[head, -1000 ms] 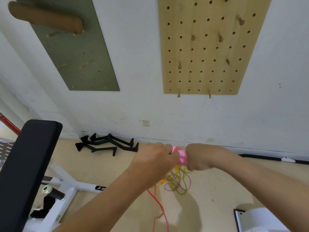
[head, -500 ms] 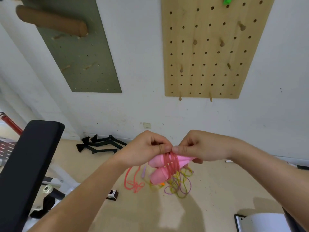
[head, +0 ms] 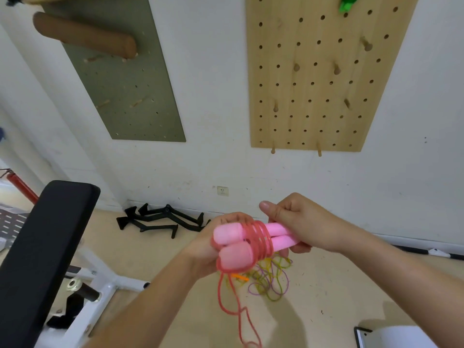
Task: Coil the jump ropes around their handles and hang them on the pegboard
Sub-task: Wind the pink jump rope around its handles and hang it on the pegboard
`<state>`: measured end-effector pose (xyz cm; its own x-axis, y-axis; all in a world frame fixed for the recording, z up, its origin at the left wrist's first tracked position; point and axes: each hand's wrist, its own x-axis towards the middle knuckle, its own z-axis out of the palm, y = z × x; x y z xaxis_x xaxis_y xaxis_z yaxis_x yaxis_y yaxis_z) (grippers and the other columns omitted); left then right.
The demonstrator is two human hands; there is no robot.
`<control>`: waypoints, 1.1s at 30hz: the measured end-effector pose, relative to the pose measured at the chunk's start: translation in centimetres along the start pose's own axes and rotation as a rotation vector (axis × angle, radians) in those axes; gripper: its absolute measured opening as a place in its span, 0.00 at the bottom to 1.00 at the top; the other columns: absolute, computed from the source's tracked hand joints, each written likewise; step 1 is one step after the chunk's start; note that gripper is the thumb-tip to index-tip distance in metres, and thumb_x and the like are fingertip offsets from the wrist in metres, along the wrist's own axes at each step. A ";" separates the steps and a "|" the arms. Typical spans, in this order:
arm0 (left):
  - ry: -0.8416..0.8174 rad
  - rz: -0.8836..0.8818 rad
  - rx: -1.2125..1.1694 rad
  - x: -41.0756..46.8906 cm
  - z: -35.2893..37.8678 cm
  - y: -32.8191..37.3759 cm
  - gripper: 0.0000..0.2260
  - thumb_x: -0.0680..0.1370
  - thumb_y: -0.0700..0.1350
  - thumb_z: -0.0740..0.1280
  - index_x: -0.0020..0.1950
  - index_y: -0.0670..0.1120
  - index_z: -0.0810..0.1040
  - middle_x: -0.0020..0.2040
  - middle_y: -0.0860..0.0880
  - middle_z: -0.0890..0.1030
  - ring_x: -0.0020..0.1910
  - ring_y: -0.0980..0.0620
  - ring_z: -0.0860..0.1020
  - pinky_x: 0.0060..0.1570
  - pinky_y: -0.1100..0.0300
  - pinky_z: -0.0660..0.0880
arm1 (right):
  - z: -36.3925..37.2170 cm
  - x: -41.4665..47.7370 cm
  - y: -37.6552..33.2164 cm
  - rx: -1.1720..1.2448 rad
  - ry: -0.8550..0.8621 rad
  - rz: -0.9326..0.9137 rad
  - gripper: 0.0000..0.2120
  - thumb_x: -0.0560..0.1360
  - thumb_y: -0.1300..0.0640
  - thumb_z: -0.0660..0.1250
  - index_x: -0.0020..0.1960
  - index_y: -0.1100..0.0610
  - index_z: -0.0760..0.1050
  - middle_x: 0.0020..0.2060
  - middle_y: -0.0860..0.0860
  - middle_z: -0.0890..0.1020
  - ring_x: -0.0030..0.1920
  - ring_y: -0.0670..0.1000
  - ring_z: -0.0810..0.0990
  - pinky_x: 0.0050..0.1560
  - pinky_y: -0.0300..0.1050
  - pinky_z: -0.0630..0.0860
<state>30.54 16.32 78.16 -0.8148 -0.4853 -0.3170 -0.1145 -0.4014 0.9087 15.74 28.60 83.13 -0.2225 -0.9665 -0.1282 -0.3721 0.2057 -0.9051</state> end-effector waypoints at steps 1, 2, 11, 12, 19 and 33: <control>0.076 -0.007 -0.071 0.1 0.3 -0.9 0.09 0.77 0.35 0.61 0.38 0.42 0.75 0.27 0.49 0.78 0.22 0.55 0.76 0.23 0.65 0.73 | 0.2 0.2 0.3 0.060 0.037 0.013 0.29 0.80 0.43 0.56 0.30 0.61 0.75 0.23 0.59 0.78 0.19 0.51 0.66 0.23 0.36 0.61; 0.109 0.015 -0.124 0.1 0.9 -1.5 0.07 0.75 0.36 0.63 0.38 0.43 0.75 0.27 0.48 0.76 0.21 0.55 0.74 0.21 0.66 0.70 | 0.5 0.5 0.6 0.115 0.079 0.024 0.28 0.80 0.44 0.56 0.31 0.62 0.75 0.23 0.60 0.78 0.19 0.50 0.65 0.23 0.36 0.60; 0.221 0.235 0.049 0.4 3.3 -4.7 0.08 0.82 0.42 0.58 0.45 0.44 0.73 0.28 0.48 0.74 0.20 0.54 0.66 0.29 0.59 0.63 | 2.6 2.5 3.0 0.415 0.479 0.135 0.25 0.82 0.49 0.55 0.35 0.65 0.74 0.24 0.65 0.76 0.16 0.49 0.64 0.20 0.33 0.58; 0.240 0.248 0.109 0.4 3.4 -4.9 0.07 0.82 0.42 0.58 0.47 0.45 0.74 0.27 0.48 0.74 0.21 0.54 0.66 0.28 0.60 0.63 | 2.6 2.8 3.2 0.434 0.524 0.144 0.25 0.82 0.49 0.55 0.36 0.66 0.74 0.24 0.65 0.76 0.16 0.49 0.64 0.20 0.33 0.58; 0.407 0.480 1.273 -0.7 3.6 -6.5 0.08 0.81 0.55 0.52 0.53 0.56 0.69 0.35 0.51 0.79 0.32 0.49 0.75 0.34 0.56 0.70 | 1.0 4.3 4.0 0.343 0.729 0.200 0.24 0.82 0.50 0.53 0.40 0.68 0.74 0.23 0.62 0.78 0.17 0.51 0.68 0.20 0.37 0.64; 0.422 0.660 1.481 -1.3 2.3 -3.5 0.12 0.78 0.54 0.57 0.62 0.60 0.65 0.32 0.49 0.79 0.32 0.45 0.77 0.33 0.58 0.69 | 1.1 4.6 3.6 -0.788 0.621 -0.006 0.16 0.83 0.48 0.48 0.42 0.56 0.63 0.34 0.54 0.74 0.36 0.62 0.74 0.34 0.48 0.63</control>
<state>30.66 20.15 75.99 -0.7673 -0.5199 0.3755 -0.4392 0.8526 0.2831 14.39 24.69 78.87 -0.5660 -0.7627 0.3129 -0.8154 0.4618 -0.3491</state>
